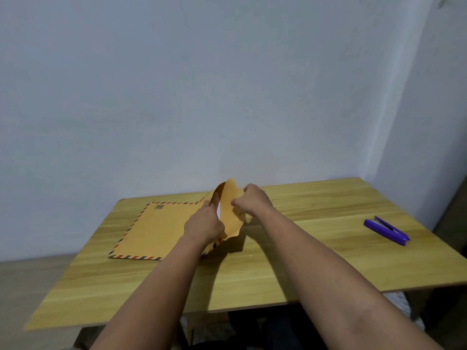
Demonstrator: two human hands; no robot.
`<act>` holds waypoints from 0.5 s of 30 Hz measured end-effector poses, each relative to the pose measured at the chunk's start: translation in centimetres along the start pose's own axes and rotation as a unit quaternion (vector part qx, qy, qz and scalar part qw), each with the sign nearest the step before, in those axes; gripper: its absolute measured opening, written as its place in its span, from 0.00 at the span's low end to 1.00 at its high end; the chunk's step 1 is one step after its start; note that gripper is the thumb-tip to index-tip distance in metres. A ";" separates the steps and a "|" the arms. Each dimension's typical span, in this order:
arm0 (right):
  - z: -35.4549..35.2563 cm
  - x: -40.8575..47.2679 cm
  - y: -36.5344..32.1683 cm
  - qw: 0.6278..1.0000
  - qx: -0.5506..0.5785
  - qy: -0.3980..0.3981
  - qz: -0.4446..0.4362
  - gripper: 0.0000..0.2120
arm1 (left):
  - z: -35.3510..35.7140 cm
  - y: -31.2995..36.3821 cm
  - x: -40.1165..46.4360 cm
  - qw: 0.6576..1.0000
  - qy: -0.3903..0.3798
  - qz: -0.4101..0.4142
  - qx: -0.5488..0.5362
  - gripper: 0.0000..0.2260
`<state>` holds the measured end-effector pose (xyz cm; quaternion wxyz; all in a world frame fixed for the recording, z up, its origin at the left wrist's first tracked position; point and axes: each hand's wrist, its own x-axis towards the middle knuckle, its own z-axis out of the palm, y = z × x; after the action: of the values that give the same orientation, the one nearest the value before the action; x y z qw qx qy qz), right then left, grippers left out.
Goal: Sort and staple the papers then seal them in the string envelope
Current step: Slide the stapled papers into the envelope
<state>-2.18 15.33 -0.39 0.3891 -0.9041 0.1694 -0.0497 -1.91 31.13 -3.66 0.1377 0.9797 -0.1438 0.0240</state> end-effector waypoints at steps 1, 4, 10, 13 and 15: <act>-0.1 -0.2 0.5 0.999 0.019 -0.046 0.013 0.20 | 0.1 0.4 0.1 1.000 0.009 -0.009 -0.008 0.33; 0.1 -0.9 1.8 0.984 0.086 -0.149 0.040 0.10 | 0.0 1.4 0.0 0.999 0.020 0.013 -0.038 0.28; -2.3 0.5 2.9 0.975 -0.078 -0.206 -0.010 0.11 | -1.1 0.7 -1.0 0.995 0.037 0.044 -0.082 0.32; -3.9 2.4 2.4 0.948 -0.251 -0.187 -0.050 0.12 | -0.8 -1.2 -0.3 0.996 0.052 0.038 -0.057 0.30; -4.6 3.8 1.5 0.938 -0.302 -0.147 -0.082 0.14 | -0.4 -2.5 0.3 0.998 0.046 0.028 -0.039 0.31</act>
<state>-0.07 9.86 1.55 0.1127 -0.9871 0.0427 0.1058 -0.90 33.49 -3.96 0.1816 0.9670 -0.1652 0.0678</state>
